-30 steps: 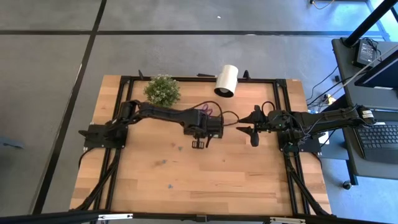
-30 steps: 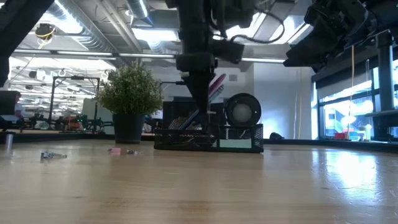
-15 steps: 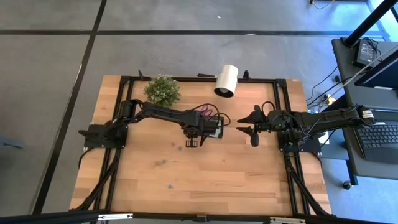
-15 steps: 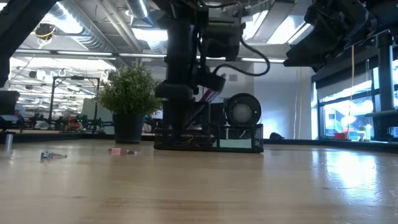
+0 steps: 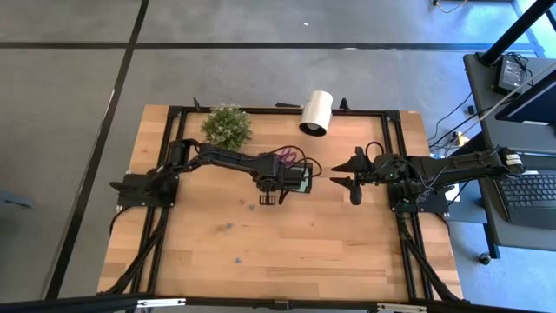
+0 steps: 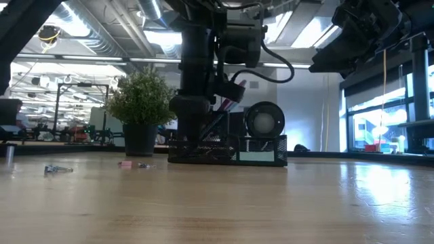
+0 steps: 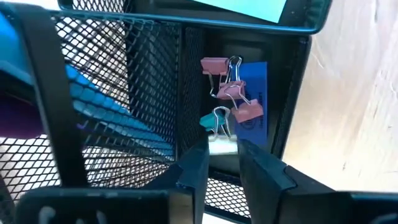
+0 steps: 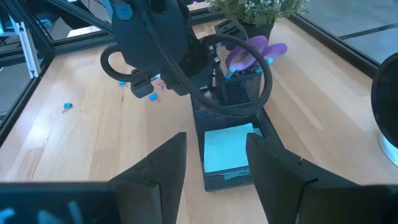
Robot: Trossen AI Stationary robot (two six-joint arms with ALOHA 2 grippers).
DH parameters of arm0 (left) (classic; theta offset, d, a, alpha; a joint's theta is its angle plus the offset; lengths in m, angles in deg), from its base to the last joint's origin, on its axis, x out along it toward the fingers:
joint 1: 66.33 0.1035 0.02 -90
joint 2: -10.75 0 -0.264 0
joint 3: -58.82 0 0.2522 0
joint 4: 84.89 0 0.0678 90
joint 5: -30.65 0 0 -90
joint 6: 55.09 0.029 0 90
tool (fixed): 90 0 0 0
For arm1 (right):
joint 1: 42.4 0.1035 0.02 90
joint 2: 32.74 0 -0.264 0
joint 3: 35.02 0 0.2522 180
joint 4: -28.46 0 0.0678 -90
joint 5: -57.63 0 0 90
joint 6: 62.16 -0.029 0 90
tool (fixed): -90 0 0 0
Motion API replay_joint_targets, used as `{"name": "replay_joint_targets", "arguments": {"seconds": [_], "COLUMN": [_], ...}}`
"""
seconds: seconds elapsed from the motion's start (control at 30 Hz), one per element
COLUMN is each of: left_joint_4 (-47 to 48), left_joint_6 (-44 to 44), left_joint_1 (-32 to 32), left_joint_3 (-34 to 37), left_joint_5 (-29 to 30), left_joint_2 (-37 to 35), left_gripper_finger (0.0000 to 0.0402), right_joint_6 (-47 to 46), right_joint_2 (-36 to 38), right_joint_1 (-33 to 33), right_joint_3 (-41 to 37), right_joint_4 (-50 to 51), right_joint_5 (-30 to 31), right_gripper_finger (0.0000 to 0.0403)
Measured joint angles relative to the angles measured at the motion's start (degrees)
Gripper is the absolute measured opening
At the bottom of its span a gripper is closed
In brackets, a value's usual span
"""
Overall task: Pick and place office supplies into organizer
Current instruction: Put the yellow binder clip into the black desk organizer, then put the blue binder clip into the black desk organizer
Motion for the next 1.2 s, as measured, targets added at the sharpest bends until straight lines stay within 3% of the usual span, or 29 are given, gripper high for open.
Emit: {"name": "replay_joint_targets", "arguments": {"seconds": [0.3, 0.57, 0.8, 1.0, 1.2], "left_joint_4": [1.2, 1.8, 1.9, 2.9, 8.4], "left_joint_6": [-3.7, -5.6, -15.5, -25.7, -33.8], "left_joint_1": [0.0, -1.1, -2.2, -3.8, -6.2], "left_joint_3": [0.0, 0.0, 0.0, 0.0, 0.0], "left_joint_5": [-1.3, -2.4, -5.8, -14.5, -14.2], "left_joint_2": [-0.5, -5.2, -11.5, -12.9, -10.9], "left_gripper_finger": [0.0124, 0.0129, 0.0132, 0.0134, 0.0135], "right_joint_6": [0.0, 0.1, 0.2, 0.5, 0.2], "right_joint_2": [0.0, 0.0, 0.0, 0.0, 0.0], "right_joint_1": [0.0, 0.0, 0.0, 0.0, 0.0], "right_joint_3": [0.0, 0.0, 0.0, 0.0, 0.0], "right_joint_4": [0.0, 0.0, 0.1, 0.2, 0.6], "right_joint_5": [0.0, 0.0, 0.0, 0.0, 0.0], "right_gripper_finger": [0.0171, 0.0171, 0.0171, 0.0171, 0.0171]}}
